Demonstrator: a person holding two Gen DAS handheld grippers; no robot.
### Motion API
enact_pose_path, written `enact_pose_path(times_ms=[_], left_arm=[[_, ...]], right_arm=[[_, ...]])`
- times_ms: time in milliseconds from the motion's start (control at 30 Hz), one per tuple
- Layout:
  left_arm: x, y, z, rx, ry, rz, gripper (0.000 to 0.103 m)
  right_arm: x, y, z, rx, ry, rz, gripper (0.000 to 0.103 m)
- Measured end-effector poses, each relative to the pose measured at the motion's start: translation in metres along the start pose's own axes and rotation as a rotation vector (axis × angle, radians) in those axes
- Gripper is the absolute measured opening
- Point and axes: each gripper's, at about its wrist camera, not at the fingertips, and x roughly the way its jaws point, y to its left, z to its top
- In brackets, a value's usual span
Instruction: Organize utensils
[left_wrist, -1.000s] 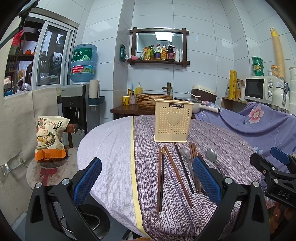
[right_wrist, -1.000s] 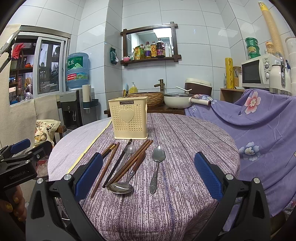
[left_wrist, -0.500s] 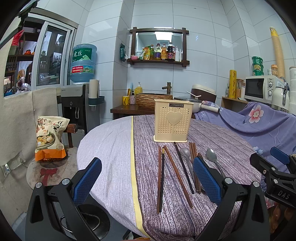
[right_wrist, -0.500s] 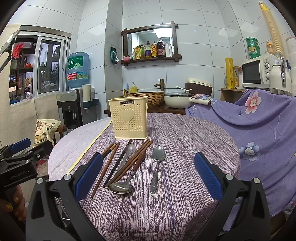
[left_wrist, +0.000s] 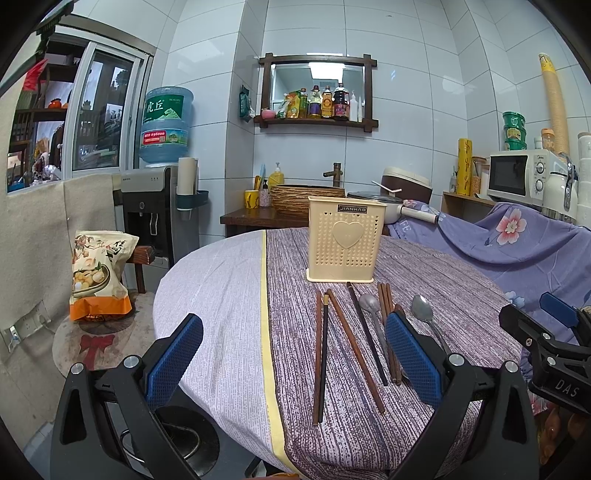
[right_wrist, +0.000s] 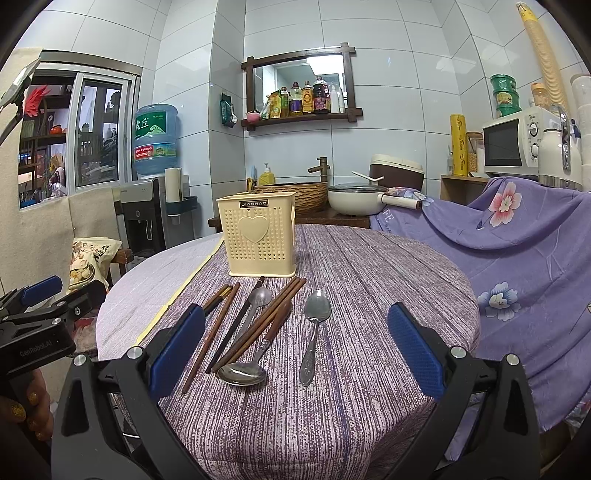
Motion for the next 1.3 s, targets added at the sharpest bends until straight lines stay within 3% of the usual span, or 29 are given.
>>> enact_pose_path(times_ms=[967,1133,1300], left_arm=[[0.016,0.002,-0.003,0.017,0.079,0.014,0.097],[0.029,0.004,-0.003,0.022,0.119,-0.004,0.097],[0.054,0.015,-0.005,0.025,0.209,-0.003,0.097]], right_arm=[[0.01,-0.006,0.001,-0.003,0.054,-0.025,0.097],[0.03,-0.01,0.0,-0.001,0.136,-0.013,0.097],[0.055,-0.02,-0.002,0.016,0.225,-0.016,0.097]])
